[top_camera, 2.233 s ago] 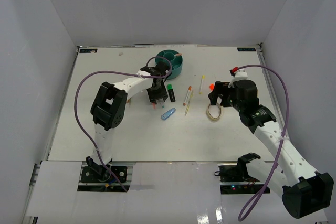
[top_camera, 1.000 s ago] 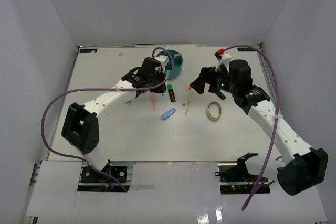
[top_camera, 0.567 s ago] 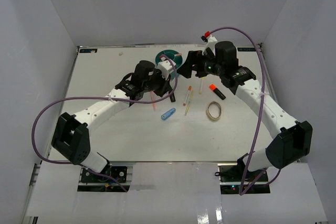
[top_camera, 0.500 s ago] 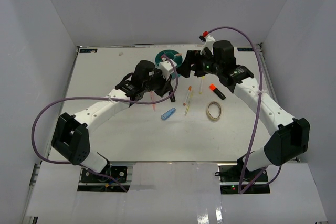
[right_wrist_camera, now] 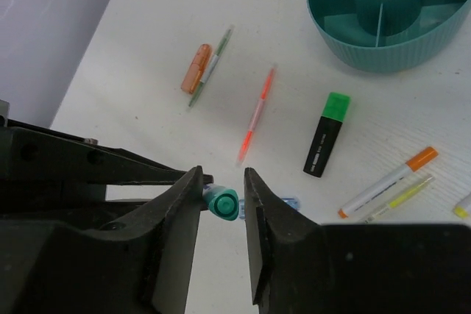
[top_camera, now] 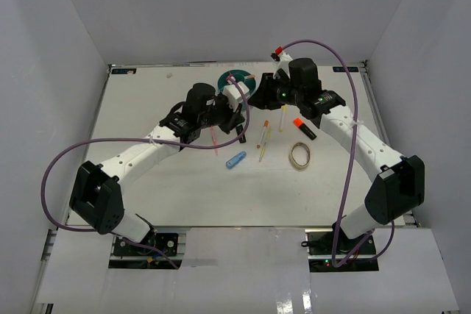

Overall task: Sort the stationery into containers
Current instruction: Place the pen in the storage box.

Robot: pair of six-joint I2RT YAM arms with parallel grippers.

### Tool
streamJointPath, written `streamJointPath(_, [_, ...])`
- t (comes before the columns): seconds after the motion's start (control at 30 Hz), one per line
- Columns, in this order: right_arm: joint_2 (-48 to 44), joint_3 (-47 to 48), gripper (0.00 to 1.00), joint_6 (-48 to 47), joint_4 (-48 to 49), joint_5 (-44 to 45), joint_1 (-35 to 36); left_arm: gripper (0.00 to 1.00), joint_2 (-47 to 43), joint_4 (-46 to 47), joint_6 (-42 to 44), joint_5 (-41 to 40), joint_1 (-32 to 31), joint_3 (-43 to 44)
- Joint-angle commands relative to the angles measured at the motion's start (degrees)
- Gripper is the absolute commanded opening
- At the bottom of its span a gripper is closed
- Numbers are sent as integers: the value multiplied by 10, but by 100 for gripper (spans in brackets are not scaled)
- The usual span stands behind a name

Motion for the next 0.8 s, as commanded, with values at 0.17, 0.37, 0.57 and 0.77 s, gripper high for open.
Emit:
streamJointPath(0.17, [-18,-3,8,3,36,6,3,11,-24,17,0,12,-3,-4])
streamJointPath(0.37, [-21,-3,8,-17,63,48,2,78,-24,35,-22,-64,-1,-33])
streamJointPath(0.57, [4,21,8,-59,126,149,-18,98,-12,21,-126,-122,55,-44])
streamJointPath(0.77, [58,41,8,-59,236,203,-51,98,-1,-23,-239,-128,130,-48])
